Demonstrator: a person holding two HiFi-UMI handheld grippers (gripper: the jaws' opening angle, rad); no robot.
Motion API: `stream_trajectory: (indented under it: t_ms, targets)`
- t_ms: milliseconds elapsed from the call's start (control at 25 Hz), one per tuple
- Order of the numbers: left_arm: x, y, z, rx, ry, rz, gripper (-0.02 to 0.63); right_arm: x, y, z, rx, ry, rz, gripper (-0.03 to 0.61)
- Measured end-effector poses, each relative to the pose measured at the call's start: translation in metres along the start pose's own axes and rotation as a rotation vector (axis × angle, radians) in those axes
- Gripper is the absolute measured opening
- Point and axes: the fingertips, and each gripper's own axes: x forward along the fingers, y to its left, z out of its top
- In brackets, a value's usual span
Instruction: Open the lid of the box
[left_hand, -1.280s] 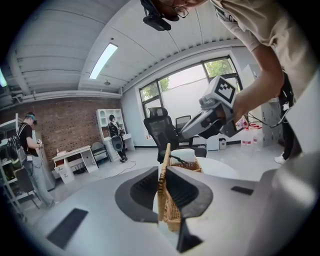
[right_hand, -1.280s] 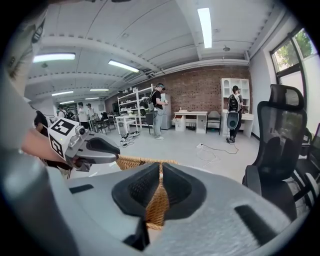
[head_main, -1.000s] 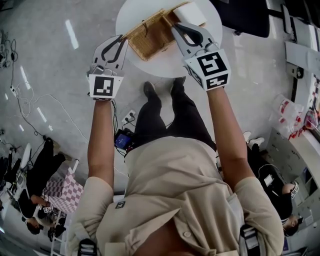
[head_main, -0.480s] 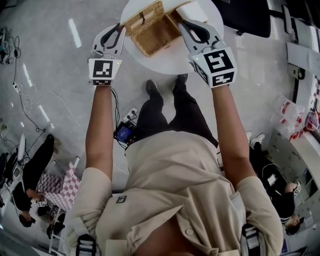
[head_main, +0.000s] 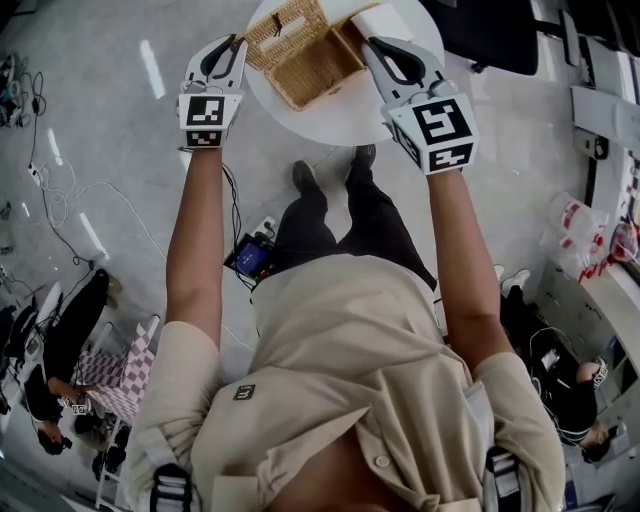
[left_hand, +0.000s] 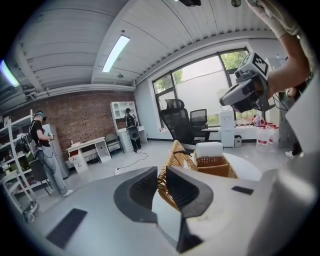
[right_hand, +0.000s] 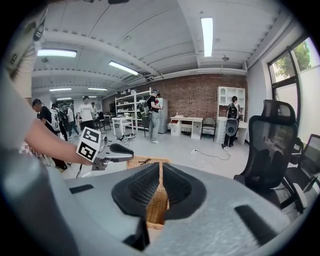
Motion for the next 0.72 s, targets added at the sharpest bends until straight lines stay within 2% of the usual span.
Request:
stream_trajectory:
  t_ms: [720]
  targets:
    - [0.007, 0.035, -0.021, -0.052, 0.141, 0.052, 0.046, -0.036, 0.01, 0.024, -0.032, -0.011, -0.044, 0.014]
